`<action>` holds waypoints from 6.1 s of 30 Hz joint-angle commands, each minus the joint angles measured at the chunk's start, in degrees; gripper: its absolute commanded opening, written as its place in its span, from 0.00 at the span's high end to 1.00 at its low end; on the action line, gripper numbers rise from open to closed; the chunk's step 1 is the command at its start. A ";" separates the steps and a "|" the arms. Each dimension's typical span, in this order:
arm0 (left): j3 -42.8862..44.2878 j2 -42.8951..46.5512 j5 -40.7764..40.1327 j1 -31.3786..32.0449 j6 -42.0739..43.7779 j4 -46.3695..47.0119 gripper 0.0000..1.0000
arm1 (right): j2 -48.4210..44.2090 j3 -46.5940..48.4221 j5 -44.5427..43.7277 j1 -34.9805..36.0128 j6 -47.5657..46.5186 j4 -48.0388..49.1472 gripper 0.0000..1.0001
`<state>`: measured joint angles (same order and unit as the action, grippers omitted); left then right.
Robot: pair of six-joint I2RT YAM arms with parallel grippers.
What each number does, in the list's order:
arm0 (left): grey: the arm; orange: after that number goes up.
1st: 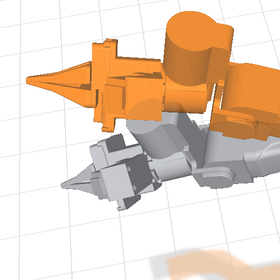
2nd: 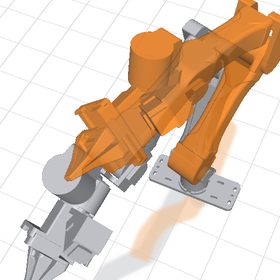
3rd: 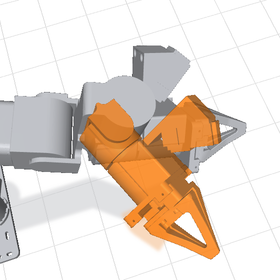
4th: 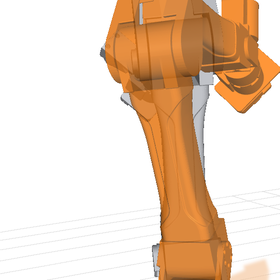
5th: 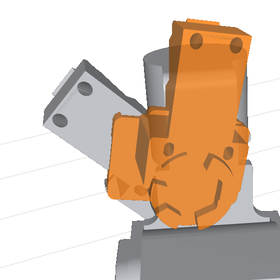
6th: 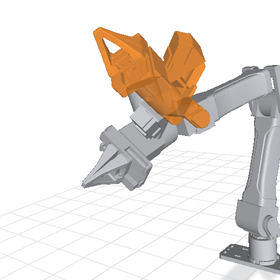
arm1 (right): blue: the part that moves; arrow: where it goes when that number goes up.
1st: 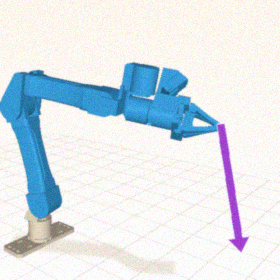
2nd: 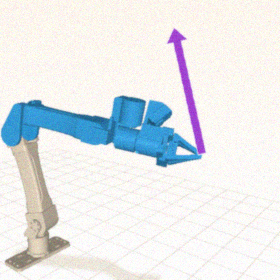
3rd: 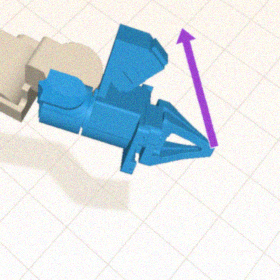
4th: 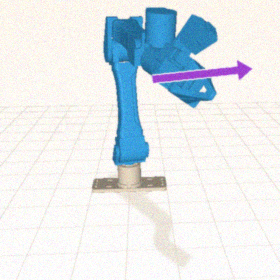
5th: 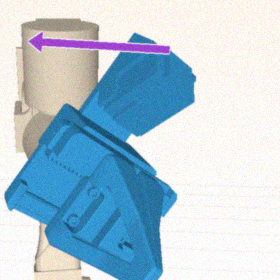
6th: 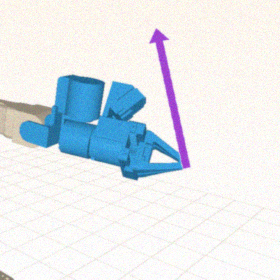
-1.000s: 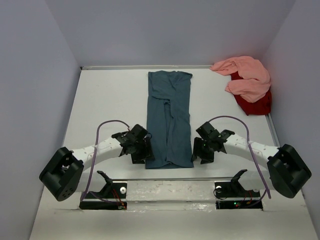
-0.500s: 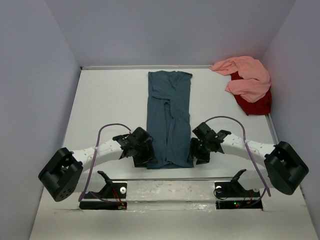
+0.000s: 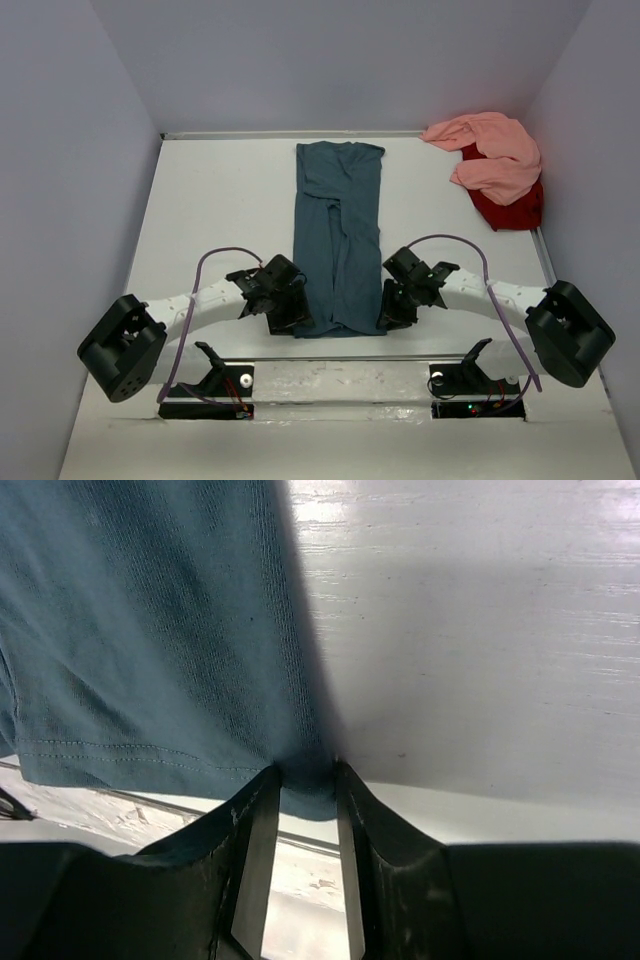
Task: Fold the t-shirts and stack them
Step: Grab the bottom of the folded rectangular tshirt with both arms, then fold the folded rectangular tshirt in 1/3 of the way
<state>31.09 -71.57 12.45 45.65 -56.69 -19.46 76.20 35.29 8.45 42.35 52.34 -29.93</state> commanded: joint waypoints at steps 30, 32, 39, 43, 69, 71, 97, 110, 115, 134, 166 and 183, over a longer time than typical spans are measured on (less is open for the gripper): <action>0.72 -6.21 -0.76 0.49 3.16 -1.81 0.81 | 1.67 1.45 -1.94 0.89 -1.10 -2.41 1.00; 1.60 -6.65 -0.76 0.41 3.51 -2.16 0.81 | 1.49 2.50 -2.21 0.89 -1.45 -3.37 1.00; 6.69 -8.41 -2.25 0.49 4.83 -4.87 0.81 | -0.17 6.98 -3.79 0.89 -2.24 -7.67 1.00; 10.38 -9.73 -2.95 0.49 5.53 -6.20 0.81 | -0.79 9.96 -4.49 0.89 -2.94 -10.14 1.00; 22.96 -11.75 -6.21 -3.98 8.87 -14.55 0.81 | 3.34 22.54 -10.20 0.89 -8.83 -15.07 1.00; 23.14 -11.31 -6.29 -4.86 9.40 -14.81 0.81 | 3.51 23.24 -10.38 0.37 -9.27 -15.07 1.00; 32.36 -15.44 -8.76 -14.09 15.82 -17.45 0.81 | 8.34 33.00 -7.05 -8.86 -18.58 -15.59 1.00; 39.65 -22.20 -8.84 -16.38 18.62 -17.54 0.81 | 14.40 39.23 -3.44 -13.07 -24.21 -14.54 1.00; 42.82 -24.93 -8.84 -17.70 20.03 -18.06 0.81 | 16.78 41.88 -2.47 -14.13 -25.70 -14.54 1.00; 55.73 -34.07 -9.28 -20.42 23.64 -21.05 0.81 | 24.25 52.25 0.17 -17.56 -30.36 -16.82 1.00; 68.48 -43.83 -9.46 -22.53 26.63 -24.22 0.82 | 33.66 62.88 1.92 -21.87 -34.41 -18.14 1.00; 76.48 -49.10 -10.07 -23.15 27.42 -26.68 0.82 | 37.70 67.89 2.80 -24.07 -35.90 -18.85 1.00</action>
<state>105.25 -120.05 3.99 23.38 -30.83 -44.10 112.49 100.07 11.20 19.22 17.72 -48.03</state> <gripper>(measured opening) 0.192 0.033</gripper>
